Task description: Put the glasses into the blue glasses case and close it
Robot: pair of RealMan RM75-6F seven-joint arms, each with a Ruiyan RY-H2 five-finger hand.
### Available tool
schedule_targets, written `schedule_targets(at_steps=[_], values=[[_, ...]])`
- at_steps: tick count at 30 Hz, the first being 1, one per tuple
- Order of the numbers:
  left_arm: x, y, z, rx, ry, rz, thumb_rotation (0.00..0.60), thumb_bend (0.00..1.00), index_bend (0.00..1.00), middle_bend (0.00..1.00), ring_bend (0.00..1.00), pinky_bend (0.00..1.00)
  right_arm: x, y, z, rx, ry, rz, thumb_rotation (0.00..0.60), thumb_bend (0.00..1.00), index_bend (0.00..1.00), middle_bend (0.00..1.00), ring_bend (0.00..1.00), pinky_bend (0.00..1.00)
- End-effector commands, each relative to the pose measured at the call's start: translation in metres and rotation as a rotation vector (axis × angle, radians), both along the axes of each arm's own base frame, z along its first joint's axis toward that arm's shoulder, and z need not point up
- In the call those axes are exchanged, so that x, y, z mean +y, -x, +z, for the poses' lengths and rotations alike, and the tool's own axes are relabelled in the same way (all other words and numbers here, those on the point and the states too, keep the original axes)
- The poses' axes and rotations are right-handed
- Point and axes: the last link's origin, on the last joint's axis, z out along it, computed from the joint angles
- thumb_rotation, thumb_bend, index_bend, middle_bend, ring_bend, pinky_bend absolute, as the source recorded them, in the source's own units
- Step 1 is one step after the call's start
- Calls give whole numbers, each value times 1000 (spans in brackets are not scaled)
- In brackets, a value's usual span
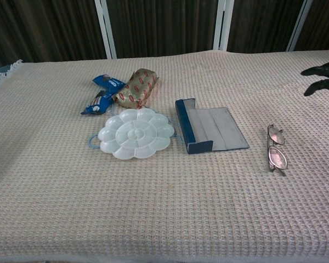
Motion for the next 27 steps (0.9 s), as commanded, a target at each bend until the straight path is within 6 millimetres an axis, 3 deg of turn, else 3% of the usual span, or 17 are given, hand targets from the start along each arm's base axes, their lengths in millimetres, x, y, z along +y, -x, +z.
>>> schedule_targets(at_steps=[1,6,15,27], values=[[-2,-1,0,0,0,-4,600,456,0,0,14,101,-10,-8,-20,42,-82,114,600,218,392,0,0,0],[-3,-2,-1,3,3,-9,600,456,0,0,14,101,-19,-7,-33,42,-142,184,600,276,446,0,0,0],[0,-1,-1,3,-27,21,600,454,0,0,14,105,-36,-10,-47,108,-189,284,600,292,496,0,0,0],[2,0,0,-1,-31,32,600,455,0,0,16,109,-42,-17,-62,96,-238,311,600,345,525,7,0,0]])
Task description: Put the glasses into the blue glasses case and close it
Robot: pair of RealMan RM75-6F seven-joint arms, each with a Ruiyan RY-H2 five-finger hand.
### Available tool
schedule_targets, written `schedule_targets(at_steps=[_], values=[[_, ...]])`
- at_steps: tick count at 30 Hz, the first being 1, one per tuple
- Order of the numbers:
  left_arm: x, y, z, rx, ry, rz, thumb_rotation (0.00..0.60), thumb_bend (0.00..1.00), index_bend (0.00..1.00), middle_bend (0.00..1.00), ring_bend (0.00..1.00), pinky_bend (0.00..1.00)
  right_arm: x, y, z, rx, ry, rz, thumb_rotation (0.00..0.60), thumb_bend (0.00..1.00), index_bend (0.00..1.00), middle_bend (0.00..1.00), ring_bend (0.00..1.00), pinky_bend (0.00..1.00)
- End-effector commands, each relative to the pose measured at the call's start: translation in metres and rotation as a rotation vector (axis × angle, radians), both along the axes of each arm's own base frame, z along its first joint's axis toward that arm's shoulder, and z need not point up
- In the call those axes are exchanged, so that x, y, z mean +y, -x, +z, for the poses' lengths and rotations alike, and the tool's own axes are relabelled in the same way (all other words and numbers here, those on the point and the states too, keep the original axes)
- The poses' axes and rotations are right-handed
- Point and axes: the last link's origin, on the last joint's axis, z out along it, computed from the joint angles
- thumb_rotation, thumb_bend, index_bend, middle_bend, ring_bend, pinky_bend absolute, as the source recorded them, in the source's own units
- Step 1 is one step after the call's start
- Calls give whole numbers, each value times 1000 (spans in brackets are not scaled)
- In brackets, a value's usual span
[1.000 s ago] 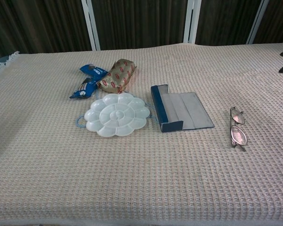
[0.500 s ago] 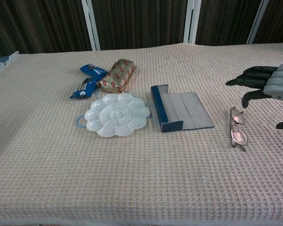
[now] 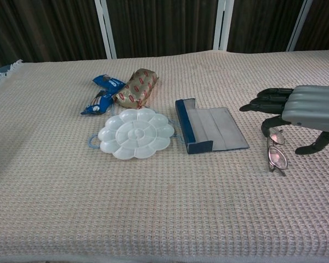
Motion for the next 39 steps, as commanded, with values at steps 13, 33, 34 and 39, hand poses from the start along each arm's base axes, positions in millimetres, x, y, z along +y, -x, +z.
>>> schedule_targets(at_steps=[13,33,34,39], values=[[0,0,2,-6,0,5,600,455,0,1,19,114,-4,-1,-5,66,-6,19,600,371,591,34,0,0],[-1,0,3,-12,-1,-2,600,454,0,2,19,114,-1,2,-10,68,-11,-10,600,579,773,107,0,34],[-1,0,4,-12,-2,-2,600,454,0,2,20,114,-1,1,-10,65,-10,-8,600,584,775,109,0,36],[-2,0,4,-13,-1,-4,600,455,0,2,21,114,-2,-2,-7,51,8,3,600,622,781,119,0,44]])
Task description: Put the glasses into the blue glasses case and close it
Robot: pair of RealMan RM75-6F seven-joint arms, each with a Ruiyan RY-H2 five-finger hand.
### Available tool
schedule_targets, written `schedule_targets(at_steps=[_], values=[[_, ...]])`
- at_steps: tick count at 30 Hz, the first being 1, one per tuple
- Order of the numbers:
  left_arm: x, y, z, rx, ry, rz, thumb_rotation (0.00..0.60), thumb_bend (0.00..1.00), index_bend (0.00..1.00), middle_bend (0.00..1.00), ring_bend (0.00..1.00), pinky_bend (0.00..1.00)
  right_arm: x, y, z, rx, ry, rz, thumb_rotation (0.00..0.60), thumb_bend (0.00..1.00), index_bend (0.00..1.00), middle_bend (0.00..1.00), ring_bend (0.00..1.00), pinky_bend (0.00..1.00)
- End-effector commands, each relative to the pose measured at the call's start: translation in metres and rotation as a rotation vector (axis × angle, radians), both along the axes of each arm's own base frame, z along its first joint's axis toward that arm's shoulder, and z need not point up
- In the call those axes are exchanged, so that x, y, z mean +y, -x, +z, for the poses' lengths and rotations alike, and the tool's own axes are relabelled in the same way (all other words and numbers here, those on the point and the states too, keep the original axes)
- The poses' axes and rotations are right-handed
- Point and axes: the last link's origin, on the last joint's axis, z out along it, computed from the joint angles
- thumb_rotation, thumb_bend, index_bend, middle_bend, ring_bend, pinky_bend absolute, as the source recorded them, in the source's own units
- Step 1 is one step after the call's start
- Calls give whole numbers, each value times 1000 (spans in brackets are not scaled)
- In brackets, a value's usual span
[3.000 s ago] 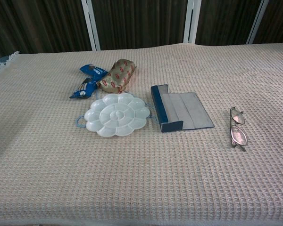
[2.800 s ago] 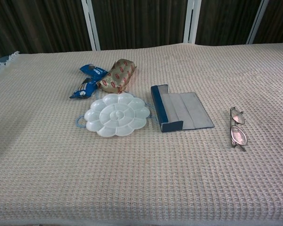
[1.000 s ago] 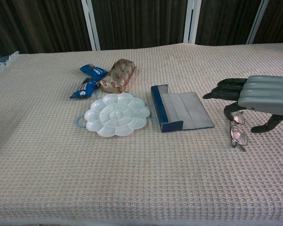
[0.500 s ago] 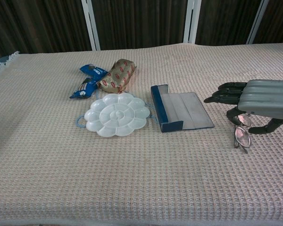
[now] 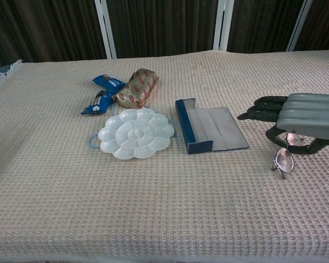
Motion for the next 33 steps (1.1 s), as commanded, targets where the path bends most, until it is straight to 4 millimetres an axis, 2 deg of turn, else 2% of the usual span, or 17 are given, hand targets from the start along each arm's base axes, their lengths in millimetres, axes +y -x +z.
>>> schedule_targets(at_steps=[1,6,11,15,16,18,21,27,33], values=[[0,0,0,0,0,0,600,455,0,2,21,114,-3,-3,3,-8,18,9,600,628,781,119,0,44],[0,0,0,-1,1,1,600,454,0,2,22,114,-18,-15,6,-1,82,45,600,628,781,123,0,53],[2,0,-2,5,6,2,600,454,0,2,27,114,-45,-42,2,25,139,112,600,628,780,124,0,125],[2,0,-2,5,6,2,600,455,0,3,27,114,-50,-49,1,27,145,122,600,628,780,125,2,128],[2,0,-2,4,6,4,600,455,0,3,27,114,-52,-53,0,25,147,131,600,628,780,125,3,128],[3,1,-1,1,6,8,600,455,0,3,27,114,-62,-76,-9,48,155,211,600,628,779,125,5,129],[4,1,-1,-1,11,7,600,455,0,3,27,114,-70,-86,-15,81,165,238,600,628,779,126,9,131],[4,1,0,-6,17,4,600,455,0,3,27,114,-78,-97,-26,108,167,246,600,628,778,130,15,136],[3,2,2,-14,17,0,600,455,0,3,27,114,-77,-107,-36,94,155,261,600,628,778,135,24,146]])
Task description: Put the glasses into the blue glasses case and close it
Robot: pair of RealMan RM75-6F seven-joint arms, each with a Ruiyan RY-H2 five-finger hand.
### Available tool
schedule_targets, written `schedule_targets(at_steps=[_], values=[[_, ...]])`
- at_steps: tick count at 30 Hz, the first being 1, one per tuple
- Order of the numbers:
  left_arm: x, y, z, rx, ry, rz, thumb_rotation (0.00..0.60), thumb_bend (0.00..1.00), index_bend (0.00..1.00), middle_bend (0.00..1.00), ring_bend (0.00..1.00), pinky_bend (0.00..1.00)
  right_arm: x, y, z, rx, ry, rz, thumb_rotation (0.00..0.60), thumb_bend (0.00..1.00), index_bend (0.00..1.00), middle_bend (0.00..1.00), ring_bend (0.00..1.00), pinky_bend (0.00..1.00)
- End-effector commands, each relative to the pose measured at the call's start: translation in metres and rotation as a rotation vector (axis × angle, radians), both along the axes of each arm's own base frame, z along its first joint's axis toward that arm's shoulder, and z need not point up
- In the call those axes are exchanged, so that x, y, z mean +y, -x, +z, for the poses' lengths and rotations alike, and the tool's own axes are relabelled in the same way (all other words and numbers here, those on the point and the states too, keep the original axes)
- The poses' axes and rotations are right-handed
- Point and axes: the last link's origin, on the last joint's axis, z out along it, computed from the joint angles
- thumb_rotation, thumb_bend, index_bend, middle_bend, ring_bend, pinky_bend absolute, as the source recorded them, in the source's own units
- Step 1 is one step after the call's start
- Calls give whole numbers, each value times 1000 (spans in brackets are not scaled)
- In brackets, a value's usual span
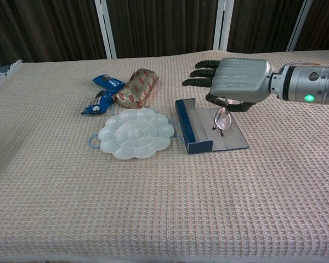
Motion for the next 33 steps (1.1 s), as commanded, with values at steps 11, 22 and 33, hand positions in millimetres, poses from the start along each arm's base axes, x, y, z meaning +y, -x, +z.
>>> schedule_targets(at_steps=[11,22,33], values=[[-1,0,1,-6,9,-9,600,455,0,3,27,114,5,-11,-15,11,-26,28,600,628,778,136,28,153],[0,0,1,-10,13,-10,600,455,0,3,27,115,9,-11,-21,36,-56,34,600,628,780,136,28,150],[0,0,1,-15,19,-14,600,455,0,3,28,115,18,-19,-28,-5,-100,45,600,628,780,136,34,146]])
